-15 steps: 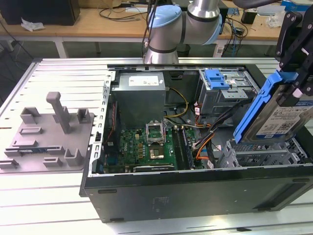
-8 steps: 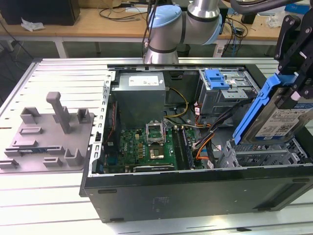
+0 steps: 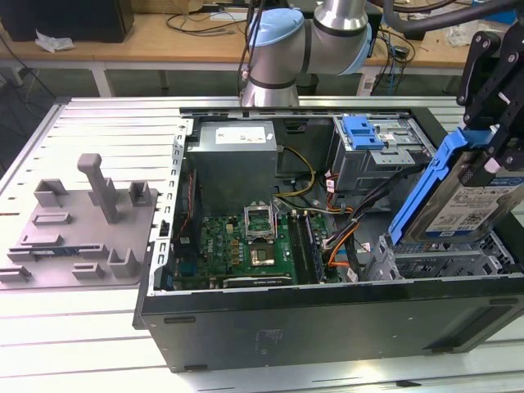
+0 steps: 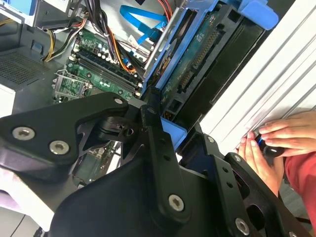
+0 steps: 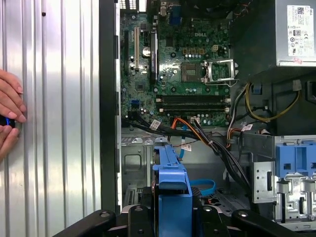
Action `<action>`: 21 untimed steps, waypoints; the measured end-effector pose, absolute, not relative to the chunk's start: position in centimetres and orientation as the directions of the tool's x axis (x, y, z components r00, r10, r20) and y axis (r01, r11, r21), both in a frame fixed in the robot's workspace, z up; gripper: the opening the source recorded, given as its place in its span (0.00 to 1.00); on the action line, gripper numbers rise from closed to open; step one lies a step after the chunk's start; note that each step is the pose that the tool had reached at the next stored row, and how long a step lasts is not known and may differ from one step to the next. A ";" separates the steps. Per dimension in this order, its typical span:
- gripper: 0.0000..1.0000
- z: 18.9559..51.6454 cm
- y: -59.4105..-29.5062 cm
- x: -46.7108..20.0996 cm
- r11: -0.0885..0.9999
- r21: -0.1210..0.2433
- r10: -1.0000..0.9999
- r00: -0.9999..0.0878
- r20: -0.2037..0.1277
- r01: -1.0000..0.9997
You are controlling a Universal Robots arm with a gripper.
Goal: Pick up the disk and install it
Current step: 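Insert the disk into the insertion slot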
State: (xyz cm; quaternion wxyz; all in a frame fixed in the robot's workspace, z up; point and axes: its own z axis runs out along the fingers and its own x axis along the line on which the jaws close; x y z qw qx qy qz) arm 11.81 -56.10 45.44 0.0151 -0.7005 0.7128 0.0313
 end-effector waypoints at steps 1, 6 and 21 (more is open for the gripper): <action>0.36 45.4 -56.1 11.8 0.017 0.023 -0.998 -0.018 -0.065 -1.000; 0.36 45.1 -56.1 11.8 0.020 0.023 -0.998 -0.021 -0.065 -1.000; 0.36 44.0 -56.1 11.8 0.029 0.023 -0.997 -0.031 -0.065 -0.999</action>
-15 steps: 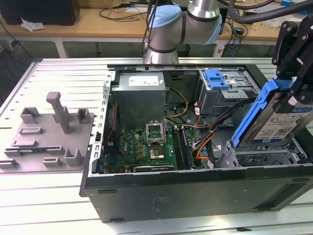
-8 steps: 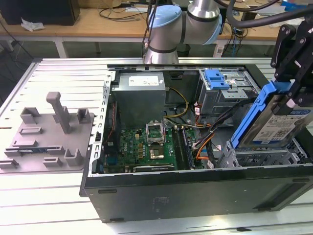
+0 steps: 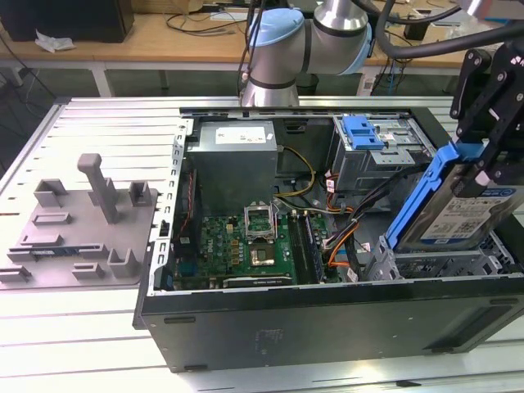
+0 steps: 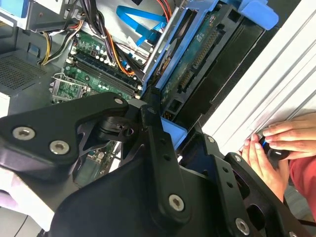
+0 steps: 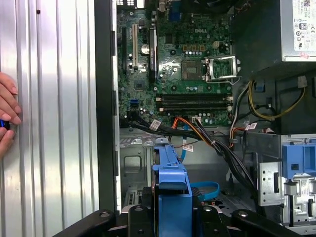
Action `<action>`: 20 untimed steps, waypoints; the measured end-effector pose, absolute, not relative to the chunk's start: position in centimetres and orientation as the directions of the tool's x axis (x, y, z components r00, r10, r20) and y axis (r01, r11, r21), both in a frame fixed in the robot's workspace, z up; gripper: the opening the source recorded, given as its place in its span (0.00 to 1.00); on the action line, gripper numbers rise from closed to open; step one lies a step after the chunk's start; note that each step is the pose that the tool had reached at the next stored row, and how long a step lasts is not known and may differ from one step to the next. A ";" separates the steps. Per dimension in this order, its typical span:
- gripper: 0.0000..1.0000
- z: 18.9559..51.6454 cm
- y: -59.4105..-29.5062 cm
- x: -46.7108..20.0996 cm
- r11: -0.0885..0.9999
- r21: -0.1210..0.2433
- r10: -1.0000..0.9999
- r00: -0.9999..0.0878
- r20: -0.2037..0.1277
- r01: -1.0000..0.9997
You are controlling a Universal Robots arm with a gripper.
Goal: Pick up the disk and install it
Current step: 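Insert the disk into the insertion slot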
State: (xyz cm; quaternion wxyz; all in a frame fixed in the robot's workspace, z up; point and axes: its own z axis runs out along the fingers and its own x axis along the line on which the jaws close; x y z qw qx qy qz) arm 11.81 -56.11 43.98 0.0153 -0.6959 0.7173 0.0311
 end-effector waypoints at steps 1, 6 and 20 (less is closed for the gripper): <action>0.36 43.9 -56.1 11.8 0.030 0.023 -0.997 -0.031 -0.065 -0.999; 0.36 43.6 -56.1 11.8 0.032 0.023 -0.997 -0.033 -0.065 -0.999; 0.36 42.5 -56.1 11.8 0.034 0.023 -0.997 -0.035 -0.065 -0.999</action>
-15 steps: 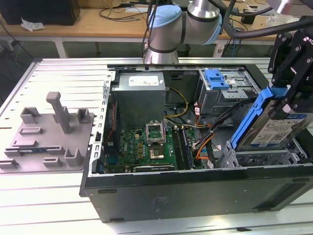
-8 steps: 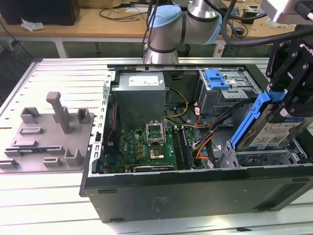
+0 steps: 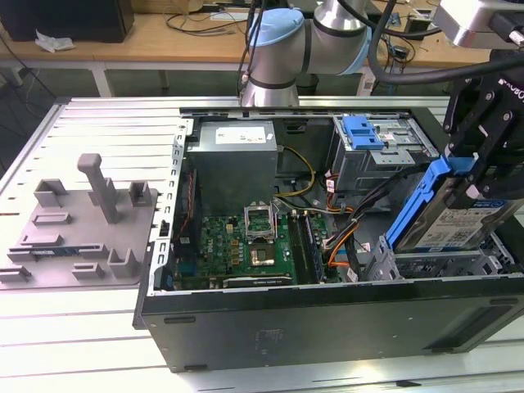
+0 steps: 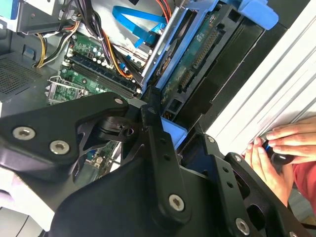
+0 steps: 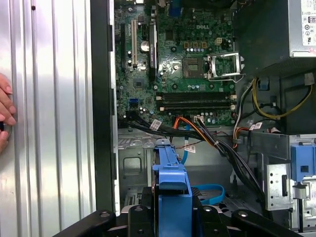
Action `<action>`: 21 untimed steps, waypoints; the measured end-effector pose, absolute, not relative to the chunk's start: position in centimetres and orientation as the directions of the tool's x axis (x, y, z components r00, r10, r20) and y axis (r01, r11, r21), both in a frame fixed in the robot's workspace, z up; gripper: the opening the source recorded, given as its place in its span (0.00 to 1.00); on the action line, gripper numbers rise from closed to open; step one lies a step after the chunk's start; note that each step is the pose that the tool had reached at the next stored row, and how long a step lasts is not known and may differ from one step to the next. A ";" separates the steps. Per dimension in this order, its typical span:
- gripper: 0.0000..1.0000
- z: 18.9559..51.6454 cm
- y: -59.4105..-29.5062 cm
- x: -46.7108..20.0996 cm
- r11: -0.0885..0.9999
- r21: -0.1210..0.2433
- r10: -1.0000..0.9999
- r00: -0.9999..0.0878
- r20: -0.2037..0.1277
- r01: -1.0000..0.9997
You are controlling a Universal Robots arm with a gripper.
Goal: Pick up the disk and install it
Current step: 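Insert the disk into the insertion slot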
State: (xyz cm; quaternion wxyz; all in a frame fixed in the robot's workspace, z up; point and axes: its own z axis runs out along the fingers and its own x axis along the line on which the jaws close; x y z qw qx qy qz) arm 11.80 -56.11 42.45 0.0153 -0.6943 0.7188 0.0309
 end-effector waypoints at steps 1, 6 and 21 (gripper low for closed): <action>0.36 42.4 -56.1 11.8 0.034 0.023 -0.997 -0.035 -0.065 -0.999; 0.36 42.3 -56.1 11.8 0.034 0.023 -0.997 -0.035 -0.064 -0.999; 0.44 41.9 -55.8 11.6 0.034 0.023 -0.998 -0.035 -0.061 -0.999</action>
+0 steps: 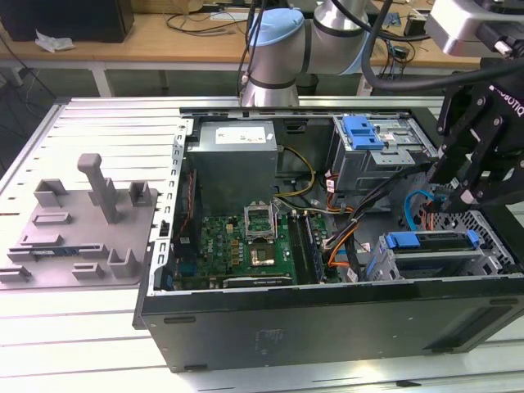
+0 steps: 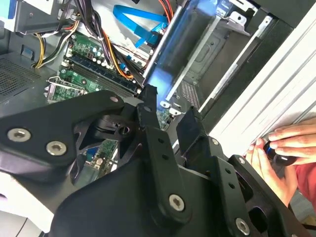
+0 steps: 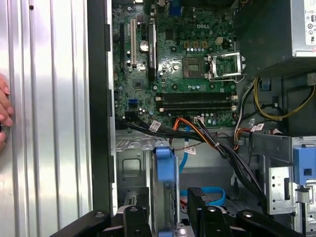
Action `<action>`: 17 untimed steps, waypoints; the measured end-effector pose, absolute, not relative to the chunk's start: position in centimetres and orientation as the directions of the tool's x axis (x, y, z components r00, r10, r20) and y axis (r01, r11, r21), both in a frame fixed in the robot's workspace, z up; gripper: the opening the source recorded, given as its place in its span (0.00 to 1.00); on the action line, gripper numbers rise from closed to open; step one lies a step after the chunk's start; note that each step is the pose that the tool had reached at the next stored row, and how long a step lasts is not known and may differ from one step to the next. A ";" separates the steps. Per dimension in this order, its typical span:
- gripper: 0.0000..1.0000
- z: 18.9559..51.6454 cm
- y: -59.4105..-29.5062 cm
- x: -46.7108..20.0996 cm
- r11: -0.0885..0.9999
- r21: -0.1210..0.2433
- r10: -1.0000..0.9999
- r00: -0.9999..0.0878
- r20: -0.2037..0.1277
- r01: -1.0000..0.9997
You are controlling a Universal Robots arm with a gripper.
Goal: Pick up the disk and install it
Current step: 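Insert the disk into the insertion slot, then insert the first disk wire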
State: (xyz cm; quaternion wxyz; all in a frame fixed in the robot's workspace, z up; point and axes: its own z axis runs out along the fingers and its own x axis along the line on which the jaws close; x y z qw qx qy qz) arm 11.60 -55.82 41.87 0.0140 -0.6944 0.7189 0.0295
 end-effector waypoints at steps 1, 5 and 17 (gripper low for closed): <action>0.44 41.9 -55.8 11.6 0.034 0.023 -0.998 -0.035 -0.061 -0.999; 0.44 41.9 -55.8 11.6 0.034 0.023 -0.998 -0.035 -0.061 -0.999; 0.44 41.9 -55.7 11.6 0.034 0.023 -0.998 -0.035 -0.061 -0.999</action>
